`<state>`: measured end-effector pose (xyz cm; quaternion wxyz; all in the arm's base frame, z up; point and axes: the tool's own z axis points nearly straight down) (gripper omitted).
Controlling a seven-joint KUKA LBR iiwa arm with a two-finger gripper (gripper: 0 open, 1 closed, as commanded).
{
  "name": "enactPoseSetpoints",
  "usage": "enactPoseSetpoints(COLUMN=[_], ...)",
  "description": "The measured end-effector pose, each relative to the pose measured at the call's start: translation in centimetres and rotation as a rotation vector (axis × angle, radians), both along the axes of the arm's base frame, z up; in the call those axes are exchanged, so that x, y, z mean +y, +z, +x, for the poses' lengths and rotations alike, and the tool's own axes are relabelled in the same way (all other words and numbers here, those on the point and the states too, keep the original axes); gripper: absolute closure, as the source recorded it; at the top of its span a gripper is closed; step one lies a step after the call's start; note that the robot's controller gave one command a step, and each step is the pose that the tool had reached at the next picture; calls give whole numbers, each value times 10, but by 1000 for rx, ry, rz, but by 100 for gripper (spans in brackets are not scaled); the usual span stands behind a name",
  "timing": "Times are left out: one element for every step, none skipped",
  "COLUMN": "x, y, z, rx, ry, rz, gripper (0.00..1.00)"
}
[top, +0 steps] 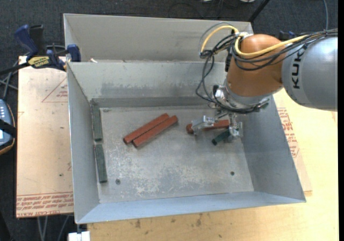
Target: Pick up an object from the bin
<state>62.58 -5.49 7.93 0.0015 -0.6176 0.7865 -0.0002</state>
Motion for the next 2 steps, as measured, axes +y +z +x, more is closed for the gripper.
enactPoseSetpoints(x=[-70,-70], y=[5,5], z=[29,29], rx=[0,1], ry=[182,181], rz=[3,3], gripper=[100,100])
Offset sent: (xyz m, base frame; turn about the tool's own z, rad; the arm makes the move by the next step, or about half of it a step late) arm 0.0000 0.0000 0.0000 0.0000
